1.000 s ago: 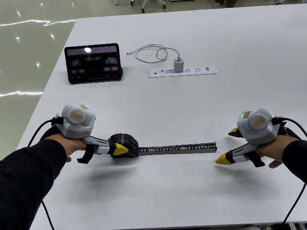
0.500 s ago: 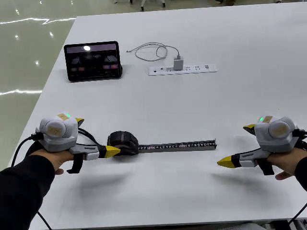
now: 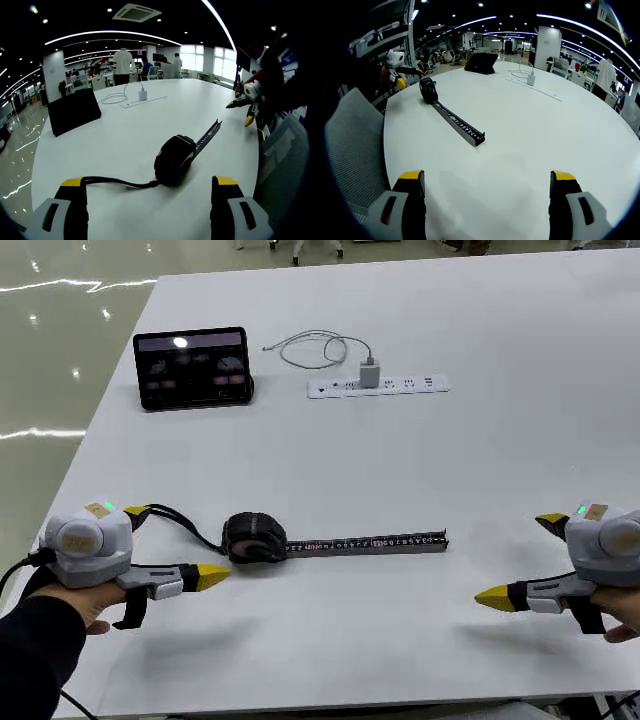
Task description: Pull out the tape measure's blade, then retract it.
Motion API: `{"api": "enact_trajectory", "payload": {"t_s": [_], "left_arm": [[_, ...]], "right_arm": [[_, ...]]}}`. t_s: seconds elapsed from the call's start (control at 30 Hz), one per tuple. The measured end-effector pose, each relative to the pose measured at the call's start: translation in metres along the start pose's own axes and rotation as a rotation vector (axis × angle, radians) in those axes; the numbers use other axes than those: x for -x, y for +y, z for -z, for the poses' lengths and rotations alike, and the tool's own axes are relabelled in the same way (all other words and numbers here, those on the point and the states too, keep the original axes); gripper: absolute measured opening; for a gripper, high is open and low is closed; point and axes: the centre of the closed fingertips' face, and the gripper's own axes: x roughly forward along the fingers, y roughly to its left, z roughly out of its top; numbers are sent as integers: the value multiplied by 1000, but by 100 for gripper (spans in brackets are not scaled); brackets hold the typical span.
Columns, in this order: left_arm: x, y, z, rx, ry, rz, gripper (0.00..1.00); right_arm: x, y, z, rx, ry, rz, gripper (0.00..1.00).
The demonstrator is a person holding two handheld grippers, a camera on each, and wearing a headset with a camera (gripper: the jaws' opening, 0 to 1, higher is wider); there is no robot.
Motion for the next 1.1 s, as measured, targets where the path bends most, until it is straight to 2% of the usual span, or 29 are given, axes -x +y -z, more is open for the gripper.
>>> {"api": "enact_trajectory", "payload": {"t_s": [0.13,0.23,0.33,0.43,0.57,0.8,1.1], "left_arm": [[9,0,0,1,-17,-12,100],[14,4,5,0,-5,-41,100],[20,0,7,18,-14,-35,100],[24,-3,12,31,4,-31,100],[29,-6,15,68,-20,-35,100],[38,-15,19,62,-12,-38,100],[51,-17,22,53,-10,-37,100]], "right_arm": [[8,3,2,6,-7,4,100],[15,5,1,-1,-31,20,100],[21,5,2,-25,-45,36,100],[26,9,5,-25,-54,34,100],[32,16,9,-24,-61,26,100],[43,19,15,-48,-58,33,100],[53,24,18,-43,-61,38,100]]}}
